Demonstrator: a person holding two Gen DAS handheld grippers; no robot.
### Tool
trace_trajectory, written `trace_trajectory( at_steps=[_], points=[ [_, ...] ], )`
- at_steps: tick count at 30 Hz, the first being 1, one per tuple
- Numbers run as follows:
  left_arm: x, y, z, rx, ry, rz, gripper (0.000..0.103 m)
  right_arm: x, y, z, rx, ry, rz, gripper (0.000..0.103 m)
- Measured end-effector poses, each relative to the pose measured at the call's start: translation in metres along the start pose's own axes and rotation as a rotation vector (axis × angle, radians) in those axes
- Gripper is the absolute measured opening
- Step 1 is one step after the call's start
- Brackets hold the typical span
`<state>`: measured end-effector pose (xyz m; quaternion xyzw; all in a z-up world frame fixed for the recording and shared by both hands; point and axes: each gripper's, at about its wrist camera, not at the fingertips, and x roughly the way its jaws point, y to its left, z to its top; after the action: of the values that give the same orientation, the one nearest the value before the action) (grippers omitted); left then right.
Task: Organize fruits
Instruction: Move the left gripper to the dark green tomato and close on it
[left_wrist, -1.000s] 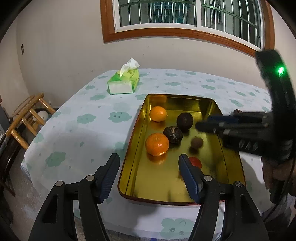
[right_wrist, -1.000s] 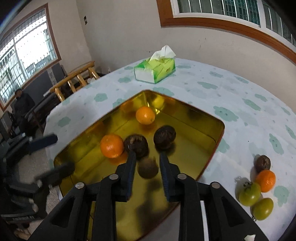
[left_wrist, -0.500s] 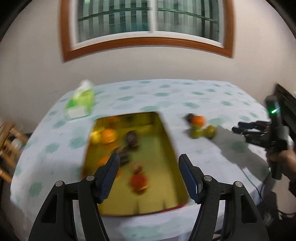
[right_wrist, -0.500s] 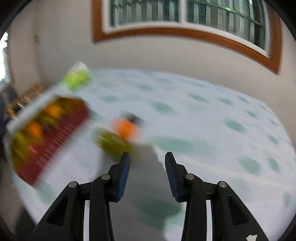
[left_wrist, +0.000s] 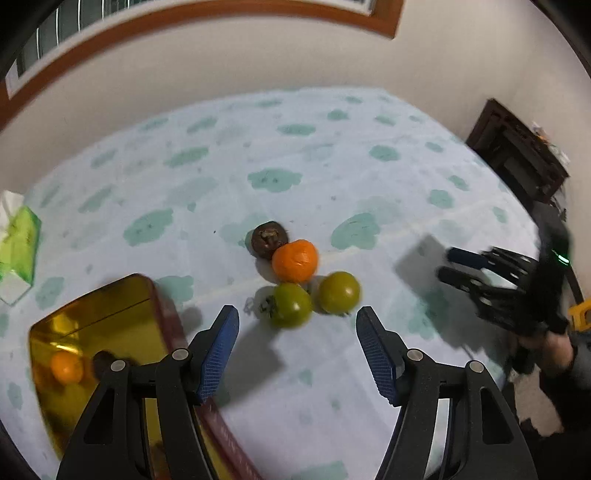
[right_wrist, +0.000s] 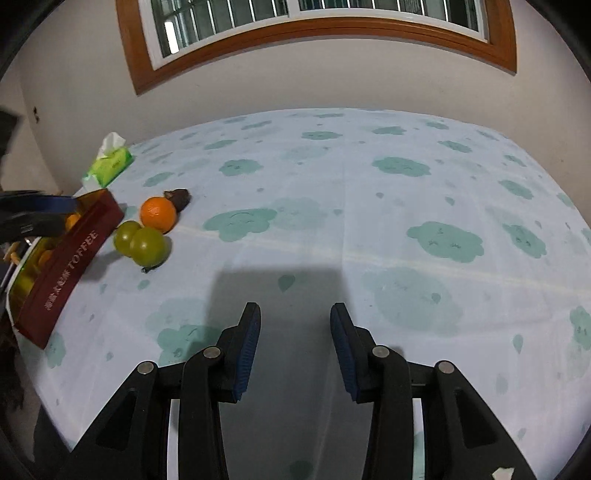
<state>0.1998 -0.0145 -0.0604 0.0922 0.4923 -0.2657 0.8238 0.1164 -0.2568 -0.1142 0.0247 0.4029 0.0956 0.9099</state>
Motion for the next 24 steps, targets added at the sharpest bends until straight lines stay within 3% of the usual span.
trace_trajectory(
  at_steps=[8,12,15,18,23,24],
  points=[
    [0.040,0.004,0.009,-0.016,0.080,-0.009,0.065,-0.003,-0.007,-0.001,0.038,-0.006,0.049,0.038],
    [0.047,0.019,0.011,-0.099,0.096,-0.096,0.065,-0.003,-0.007,-0.001,0.039,-0.008,0.056,0.038],
    [0.049,0.025,0.008,-0.137,0.106,-0.181,0.050,-0.003,-0.008,-0.001,0.042,-0.008,0.058,0.038],
    [0.050,0.029,0.005,-0.163,0.115,-0.242,0.048,-0.004,-0.007,-0.001,0.044,-0.008,0.058,0.038],
    [0.047,0.027,0.001,-0.149,0.111,-0.241,0.043,-0.003,-0.006,-0.001,0.034,-0.006,0.056,0.041],
    [0.046,0.026,0.000,-0.143,0.113,-0.228,0.036,-0.003,-0.007,0.000,0.033,-0.005,0.057,0.041]
  ],
)
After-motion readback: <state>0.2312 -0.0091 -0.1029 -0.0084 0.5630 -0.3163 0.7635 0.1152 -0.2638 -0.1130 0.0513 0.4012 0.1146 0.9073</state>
